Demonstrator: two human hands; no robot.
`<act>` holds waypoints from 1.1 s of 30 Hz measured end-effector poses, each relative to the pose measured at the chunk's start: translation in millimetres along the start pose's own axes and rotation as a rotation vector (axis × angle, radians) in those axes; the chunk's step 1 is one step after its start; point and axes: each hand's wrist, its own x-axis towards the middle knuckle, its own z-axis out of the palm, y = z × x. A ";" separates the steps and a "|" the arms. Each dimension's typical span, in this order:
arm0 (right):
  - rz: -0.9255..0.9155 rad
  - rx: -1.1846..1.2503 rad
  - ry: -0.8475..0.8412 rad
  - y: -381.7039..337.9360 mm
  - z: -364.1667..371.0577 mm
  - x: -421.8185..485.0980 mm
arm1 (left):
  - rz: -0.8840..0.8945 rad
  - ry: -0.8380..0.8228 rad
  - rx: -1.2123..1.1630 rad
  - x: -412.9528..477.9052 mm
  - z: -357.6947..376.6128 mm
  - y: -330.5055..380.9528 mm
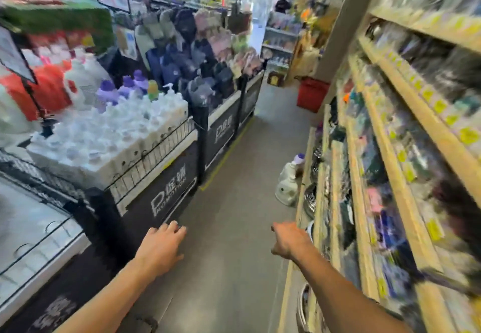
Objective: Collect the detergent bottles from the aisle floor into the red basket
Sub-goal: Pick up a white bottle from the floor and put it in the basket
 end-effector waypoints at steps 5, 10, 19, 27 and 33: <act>0.119 0.082 0.067 48.9 -46.3 31.8 | 0.157 0.062 0.038 125.1 -56.4 35.8; 0.212 0.167 0.079 79.4 -70.2 58.0 | 0.306 0.103 0.047 221.0 -98.9 68.9; 0.348 0.286 0.001 152.8 -82.6 156.1 | 0.506 0.044 0.095 369.1 -103.3 127.6; 0.379 0.407 -0.052 254.0 -111.9 296.3 | 0.519 -0.017 0.158 537.8 -125.1 166.9; 0.353 0.404 -0.020 318.1 -148.8 396.8 | 0.495 -0.022 0.113 652.5 -141.1 194.4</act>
